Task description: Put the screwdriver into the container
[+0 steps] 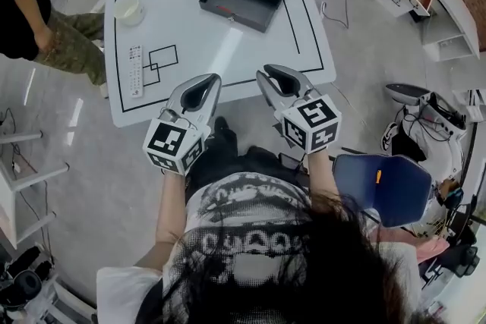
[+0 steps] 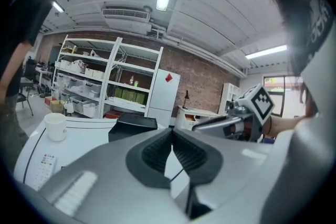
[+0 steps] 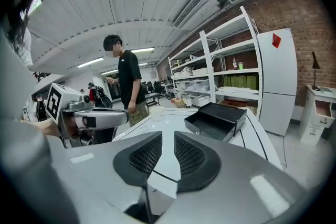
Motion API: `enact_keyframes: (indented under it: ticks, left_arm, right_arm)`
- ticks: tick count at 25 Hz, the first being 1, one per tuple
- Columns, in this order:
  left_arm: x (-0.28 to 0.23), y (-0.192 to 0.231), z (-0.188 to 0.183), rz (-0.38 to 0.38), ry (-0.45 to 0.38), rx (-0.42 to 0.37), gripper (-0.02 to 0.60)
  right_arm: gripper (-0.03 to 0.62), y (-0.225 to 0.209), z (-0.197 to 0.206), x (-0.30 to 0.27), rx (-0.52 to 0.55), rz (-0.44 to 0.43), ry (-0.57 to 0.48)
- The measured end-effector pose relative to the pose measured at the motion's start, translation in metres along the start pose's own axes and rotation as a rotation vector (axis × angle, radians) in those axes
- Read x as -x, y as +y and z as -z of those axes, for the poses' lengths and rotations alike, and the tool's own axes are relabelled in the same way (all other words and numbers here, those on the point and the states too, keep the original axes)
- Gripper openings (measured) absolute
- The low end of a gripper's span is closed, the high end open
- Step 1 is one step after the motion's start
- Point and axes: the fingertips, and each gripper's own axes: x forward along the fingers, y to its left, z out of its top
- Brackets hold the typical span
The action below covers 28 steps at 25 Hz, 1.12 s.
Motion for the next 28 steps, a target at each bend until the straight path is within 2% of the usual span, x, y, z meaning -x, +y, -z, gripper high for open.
enact_keyframes:
  ticks: [6,13,22,28]
  left_arm:
    - [0.001,-0.074,0.005,0.011,0.000,-0.023,0.000]
    - [0.016,-0.146,0.022,0.005,0.004,-0.032,0.000]
    - [0.039,-0.198,0.039,0.000,-0.013,-0.039,0.000]
    - [0.057,-0.213,0.050,0.008,-0.009,-0.051,0.000]
  right_arm:
    - [0.020,-0.004,0.025,0.064,-0.006,-0.006,-0.024]
    - [0.000,0.006,0.051,0.121,0.002,-0.032,-0.049]
    - [-0.012,0.025,0.071,0.168,0.021,-0.035,-0.081]
    - [-0.012,0.046,0.082,0.181,0.035,-0.052,-0.088]
